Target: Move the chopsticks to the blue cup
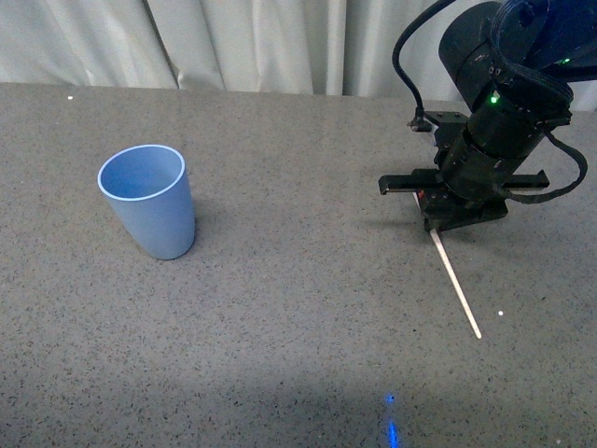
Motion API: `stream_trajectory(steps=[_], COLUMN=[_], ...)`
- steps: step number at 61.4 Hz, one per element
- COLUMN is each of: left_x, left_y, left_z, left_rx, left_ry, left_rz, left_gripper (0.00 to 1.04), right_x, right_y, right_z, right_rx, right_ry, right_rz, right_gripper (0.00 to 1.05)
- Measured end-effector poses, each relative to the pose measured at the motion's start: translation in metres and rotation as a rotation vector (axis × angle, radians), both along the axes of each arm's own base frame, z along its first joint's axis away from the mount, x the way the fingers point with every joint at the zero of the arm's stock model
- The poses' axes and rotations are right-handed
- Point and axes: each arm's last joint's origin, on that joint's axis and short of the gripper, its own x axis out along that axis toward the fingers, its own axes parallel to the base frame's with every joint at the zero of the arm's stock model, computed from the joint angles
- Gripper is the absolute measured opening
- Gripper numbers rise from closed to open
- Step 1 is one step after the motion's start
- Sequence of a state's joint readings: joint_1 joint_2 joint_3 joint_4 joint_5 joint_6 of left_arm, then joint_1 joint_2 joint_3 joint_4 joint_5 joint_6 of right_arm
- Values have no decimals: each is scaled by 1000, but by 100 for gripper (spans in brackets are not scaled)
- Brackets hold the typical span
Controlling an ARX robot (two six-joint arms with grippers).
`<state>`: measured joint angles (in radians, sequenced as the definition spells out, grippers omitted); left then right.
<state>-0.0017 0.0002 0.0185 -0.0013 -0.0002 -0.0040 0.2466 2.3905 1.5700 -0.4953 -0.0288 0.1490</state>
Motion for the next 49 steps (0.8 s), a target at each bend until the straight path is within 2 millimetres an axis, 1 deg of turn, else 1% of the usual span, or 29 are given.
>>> stream_trajectory(steps=[6,12,17,21,24,26,29,31,34,38,41,43,44,49], left_x=[0,0,0,0,0,0,0,0,0,0,0,0,0,0], left_y=[0,0,0,0,0,0,0,0,0,0,0,0,0,0], left_z=[0,0,0,0,0,0,0,0,0,0,0,0,0,0], left_rx=[0,0,0,0,0,0,0,0,0,0,0,0,0,0], left_ry=[0,0,0,0,0,0,0,0,0,0,0,0,0,0], left_rz=[0,0,0,0,0,0,0,0,0,0,0,0,0,0], left_gripper=[98,98,98,98,98,98,98,98,98,98,98,98,98,98], right_x=[0,-6,-11,-15,-19,-23,-30,-33,-39,-43,-45,-48,-48,-56], right_y=[0,-2,-3,0,3,7,16,21,32,47,57,68,71,98], right_z=[-1,2,7,17,30,43,66,75,97,116,124,129,130,131], right_rx=[9,51,38,52,85,108,152,178,263,374,435,472,481,602], right_ry=[-7,-42,-108,-200,-300,-383,-526,-579,-703,-835,-909,-974,-987,-1072], right_rz=[-4,-16,-8,19,61,95,161,188,251,316,355,399,410,535], right_gripper=[0,1,1,1,1,1,1,1,1,1,1,1,1,1])
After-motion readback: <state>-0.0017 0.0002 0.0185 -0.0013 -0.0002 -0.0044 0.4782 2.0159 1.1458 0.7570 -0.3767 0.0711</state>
